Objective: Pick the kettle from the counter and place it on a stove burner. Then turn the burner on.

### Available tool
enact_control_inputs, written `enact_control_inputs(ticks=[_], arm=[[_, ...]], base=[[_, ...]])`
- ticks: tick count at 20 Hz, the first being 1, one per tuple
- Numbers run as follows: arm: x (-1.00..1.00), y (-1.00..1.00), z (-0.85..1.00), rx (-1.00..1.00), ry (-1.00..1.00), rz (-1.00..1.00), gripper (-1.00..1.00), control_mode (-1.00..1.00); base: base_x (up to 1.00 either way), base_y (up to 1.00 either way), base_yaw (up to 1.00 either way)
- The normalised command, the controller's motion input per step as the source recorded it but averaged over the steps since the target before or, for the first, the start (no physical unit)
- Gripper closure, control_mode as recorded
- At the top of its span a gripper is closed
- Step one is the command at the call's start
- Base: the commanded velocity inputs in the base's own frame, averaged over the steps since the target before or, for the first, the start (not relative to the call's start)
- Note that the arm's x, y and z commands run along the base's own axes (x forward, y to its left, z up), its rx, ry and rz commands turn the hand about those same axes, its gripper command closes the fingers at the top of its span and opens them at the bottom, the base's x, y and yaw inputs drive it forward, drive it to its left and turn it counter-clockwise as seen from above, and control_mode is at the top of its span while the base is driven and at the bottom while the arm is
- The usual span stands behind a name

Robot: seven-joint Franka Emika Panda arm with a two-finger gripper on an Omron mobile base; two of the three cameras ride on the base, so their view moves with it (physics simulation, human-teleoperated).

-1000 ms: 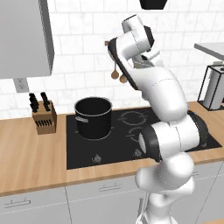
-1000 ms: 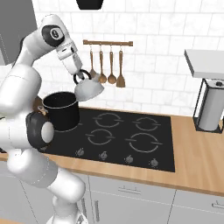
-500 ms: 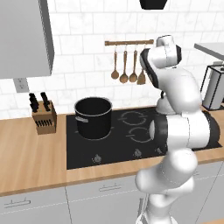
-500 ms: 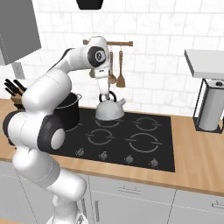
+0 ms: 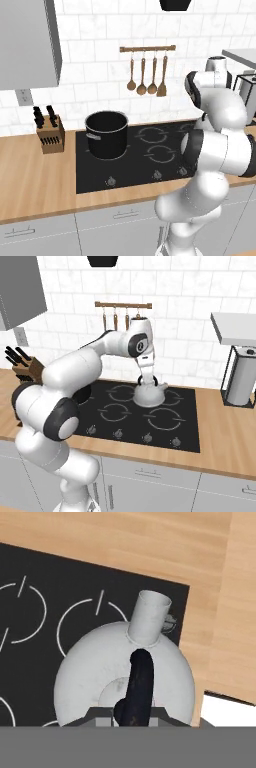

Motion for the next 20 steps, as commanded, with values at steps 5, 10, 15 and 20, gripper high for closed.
enact_control_inputs(ticks=[5,10,15,20], arm=[[0.0,-0.68,-0.51,0.01,-0.15,0.16,1.0,-1.0],[0.35,-0.45,-0.65,0.02,-0.05,0.11,1.0,-1.0],[0.38,-0.1,-0.2,0.01,0.0,0.04,1.0,-1.0],[0.23,0.0,-0.02,0.03,0.0,0.0,1.0,-1.0]], base=[[0.0,0.0,0.0],[0.0,0.0,0.0],[0.0,0.0,0.0],[0.0,0.0,0.0]])
